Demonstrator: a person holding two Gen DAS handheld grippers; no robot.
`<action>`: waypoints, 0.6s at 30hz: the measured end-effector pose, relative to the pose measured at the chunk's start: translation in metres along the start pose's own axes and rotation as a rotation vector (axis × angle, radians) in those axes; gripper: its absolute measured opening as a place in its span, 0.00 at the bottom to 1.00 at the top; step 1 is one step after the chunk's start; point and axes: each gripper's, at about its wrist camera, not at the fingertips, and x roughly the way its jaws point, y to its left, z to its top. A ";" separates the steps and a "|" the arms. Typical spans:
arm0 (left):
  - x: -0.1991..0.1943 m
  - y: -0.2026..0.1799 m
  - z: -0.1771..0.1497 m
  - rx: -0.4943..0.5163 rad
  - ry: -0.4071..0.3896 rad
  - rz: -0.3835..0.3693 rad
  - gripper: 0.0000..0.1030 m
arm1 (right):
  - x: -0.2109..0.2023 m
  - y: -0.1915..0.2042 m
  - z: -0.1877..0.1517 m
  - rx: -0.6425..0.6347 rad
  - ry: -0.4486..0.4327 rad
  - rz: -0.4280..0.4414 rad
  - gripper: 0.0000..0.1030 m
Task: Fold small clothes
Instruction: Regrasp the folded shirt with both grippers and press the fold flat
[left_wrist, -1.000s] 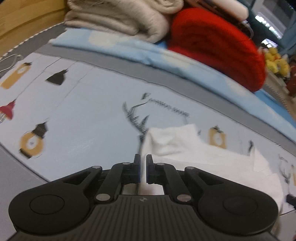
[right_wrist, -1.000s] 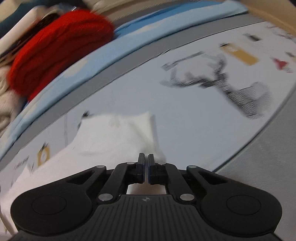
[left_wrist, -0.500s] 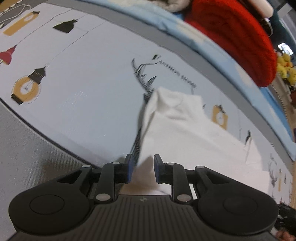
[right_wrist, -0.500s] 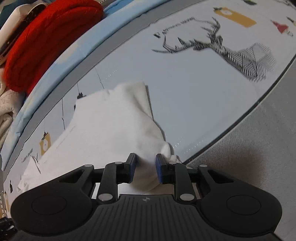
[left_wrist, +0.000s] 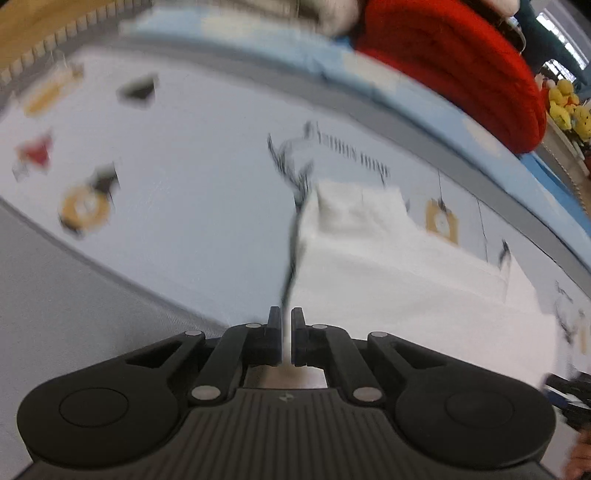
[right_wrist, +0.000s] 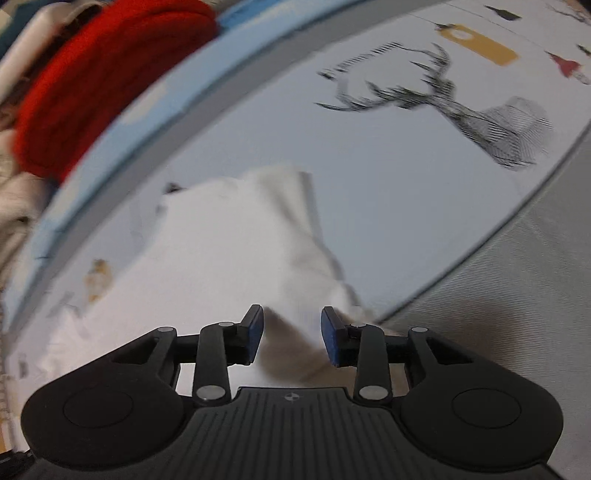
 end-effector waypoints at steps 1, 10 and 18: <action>-0.006 -0.006 0.001 0.024 -0.043 -0.005 0.03 | -0.002 -0.002 0.001 0.013 -0.007 -0.007 0.35; 0.053 -0.019 -0.024 0.019 0.183 -0.104 0.14 | 0.006 0.004 -0.003 -0.028 0.006 -0.032 0.42; 0.047 -0.032 0.000 0.091 0.069 -0.064 0.35 | -0.009 0.022 -0.003 -0.130 -0.092 0.054 0.44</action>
